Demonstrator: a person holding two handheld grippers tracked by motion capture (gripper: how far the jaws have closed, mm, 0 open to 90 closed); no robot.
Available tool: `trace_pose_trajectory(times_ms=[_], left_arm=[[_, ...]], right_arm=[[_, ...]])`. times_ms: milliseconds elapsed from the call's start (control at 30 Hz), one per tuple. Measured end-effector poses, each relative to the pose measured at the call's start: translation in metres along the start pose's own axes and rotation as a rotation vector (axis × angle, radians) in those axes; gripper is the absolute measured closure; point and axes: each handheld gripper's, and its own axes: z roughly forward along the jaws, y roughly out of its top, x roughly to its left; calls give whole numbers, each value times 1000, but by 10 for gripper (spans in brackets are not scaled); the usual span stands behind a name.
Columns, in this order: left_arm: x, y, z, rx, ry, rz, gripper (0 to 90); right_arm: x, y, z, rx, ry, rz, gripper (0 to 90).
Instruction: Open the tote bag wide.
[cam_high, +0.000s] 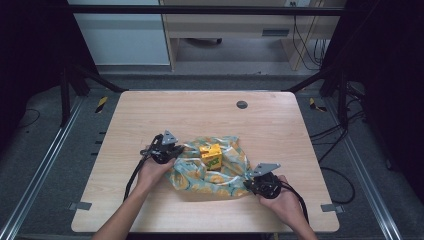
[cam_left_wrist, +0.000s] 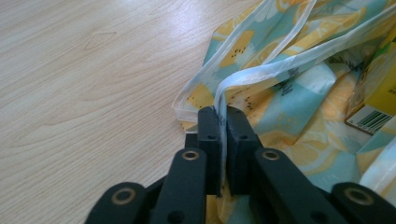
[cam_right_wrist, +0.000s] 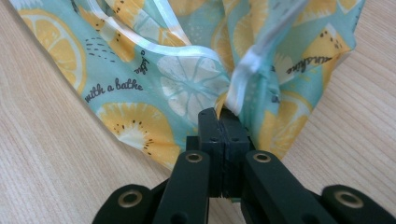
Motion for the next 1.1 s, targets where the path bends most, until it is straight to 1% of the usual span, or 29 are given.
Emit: trace_pose_trajectory(times_ms=[33, 67, 100, 133, 200, 267, 300, 333, 400, 433, 500, 567, 600, 633, 700, 800, 900, 967, 1000, 1033, 1100], left_arm=[[0, 1, -2, -10, 7, 4, 800], [0, 1, -4, -22, 22, 6, 703], [-1, 2, -6, -30, 30, 13, 703], [-1, 3, -9, -39, 37, 21, 667], [-2, 5, -15, -61, 46, 35, 608], [-1, 8, -23, -79, 50, 40, 529], [-1, 9, -26, -88, 50, 37, 486], [-1, 10, -30, -97, 48, 37, 458], [-1, 12, -37, -114, 42, 28, 392], [0, 13, -41, -120, 34, 19, 358], [1, 15, -49, -142, 15, -12, 315], [1, 18, -58, -179, -6, -39, 276], [1, 20, -61, -191, -13, -40, 256], [0, 22, -65, -193, -16, -31, 243], [-1, 24, -73, -208, -4, -30, 216], [1, 24, -86, -224, 13, -44, 176], [8, 20, -99, -226, 34, -58, 152], [12, 15, -105, -222, 44, -68, 138], [16, 10, -110, -218, 56, -75, 133], [19, 5, -113, -212, 68, -76, 126], [24, -5, -117, -208, 76, -92, 122]], right_arm=[[0, 0, 0, -4, 2, 7, 860], [1, 1, -1, -6, 5, 15, 797], [1, 1, -1, -6, 5, 15, 797], [1, 1, -1, -13, -1, 13, 758], [2, 3, -4, -29, -14, 9, 632], [3, 7, -8, -51, -31, 16, 520], [4, 9, -12, -66, -39, 14, 456], [4, 10, -14, -79, -47, 7, 408], [5, 15, -22, -105, -61, 11, 317], [6, 17, -25, -122, -65, 8, 281], [5, 22, -33, -143, -77, 10, 221], [6, 28, -42, -176, -82, 4, 193], [6, 30, -45, -193, -90, 3, 180], [6, 33, -49, -206, -93, 3, 172], [5, 36, -54, -225, -108, 5, 152], [0, 39, -60, -250, -133, 23, 130], [-7, 38, -62, -271, -163, 52, 96], [-13, 35, -62, -294, -186, 79, 83], [-16, 34, -62, -301, -197, 94, 82], [-22, 31, -61, -311, -225, 134, 81], [-28, 27, -59, -315, -263, 161, 73]])
